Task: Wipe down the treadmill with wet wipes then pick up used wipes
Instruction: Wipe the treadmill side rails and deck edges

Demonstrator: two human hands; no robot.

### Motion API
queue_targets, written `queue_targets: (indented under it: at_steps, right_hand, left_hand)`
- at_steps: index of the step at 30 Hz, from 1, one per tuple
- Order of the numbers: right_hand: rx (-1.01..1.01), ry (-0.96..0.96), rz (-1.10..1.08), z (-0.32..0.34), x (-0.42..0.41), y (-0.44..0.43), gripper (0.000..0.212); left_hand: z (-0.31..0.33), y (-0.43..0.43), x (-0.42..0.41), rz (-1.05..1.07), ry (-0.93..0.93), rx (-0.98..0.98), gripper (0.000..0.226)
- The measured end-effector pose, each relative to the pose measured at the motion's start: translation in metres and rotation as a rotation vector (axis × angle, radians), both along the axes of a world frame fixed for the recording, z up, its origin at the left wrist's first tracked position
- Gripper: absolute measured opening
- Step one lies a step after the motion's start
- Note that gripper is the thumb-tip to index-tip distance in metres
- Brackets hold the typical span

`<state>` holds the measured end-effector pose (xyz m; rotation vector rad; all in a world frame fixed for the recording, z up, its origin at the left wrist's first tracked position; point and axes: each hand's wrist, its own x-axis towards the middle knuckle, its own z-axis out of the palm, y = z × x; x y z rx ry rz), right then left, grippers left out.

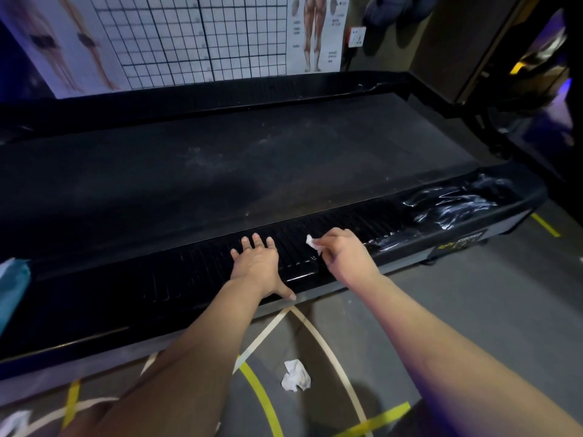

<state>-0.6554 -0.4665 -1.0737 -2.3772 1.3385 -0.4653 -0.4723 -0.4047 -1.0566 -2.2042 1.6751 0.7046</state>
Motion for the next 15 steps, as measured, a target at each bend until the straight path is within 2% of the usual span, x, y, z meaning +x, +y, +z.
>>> queue_targets:
  at_steps: [4, 6, 8, 11, 14, 15]
  right_hand:
    - [-0.101, 0.191, 0.031, 0.004, -0.001, 0.003, 0.022]
    - [-0.035, 0.31, 0.057, 0.011, -0.003, 0.008, 0.021]
    - [0.092, 0.337, 0.012, 0.022, -0.007, 0.014, 0.015]
    - [0.296, 0.154, -0.083, 0.045, -0.019, 0.019, 0.011]
    - [0.423, -0.225, -0.156, 0.055, -0.016, 0.024, 0.006]
    - [0.42, -0.29, -0.165, 0.052, -0.01, 0.025, 0.006]
  left_hand:
    - [0.0, -0.001, -0.001, 0.0, -0.004, 0.005, 0.15]
    - [-0.001, -0.001, 0.0, 0.0, -0.002, 0.001, 0.15]
    - [-0.001, 0.0, 0.0, -0.003, 0.002, -0.004, 0.15]
    - [-0.001, 0.002, 0.0, -0.002, 0.001, -0.018, 0.149]
    - [-0.001, 0.003, 0.001, -0.003, 0.004, -0.025, 0.149]
    - [-0.001, 0.002, 0.001, -0.003, 0.005, -0.025, 0.149]
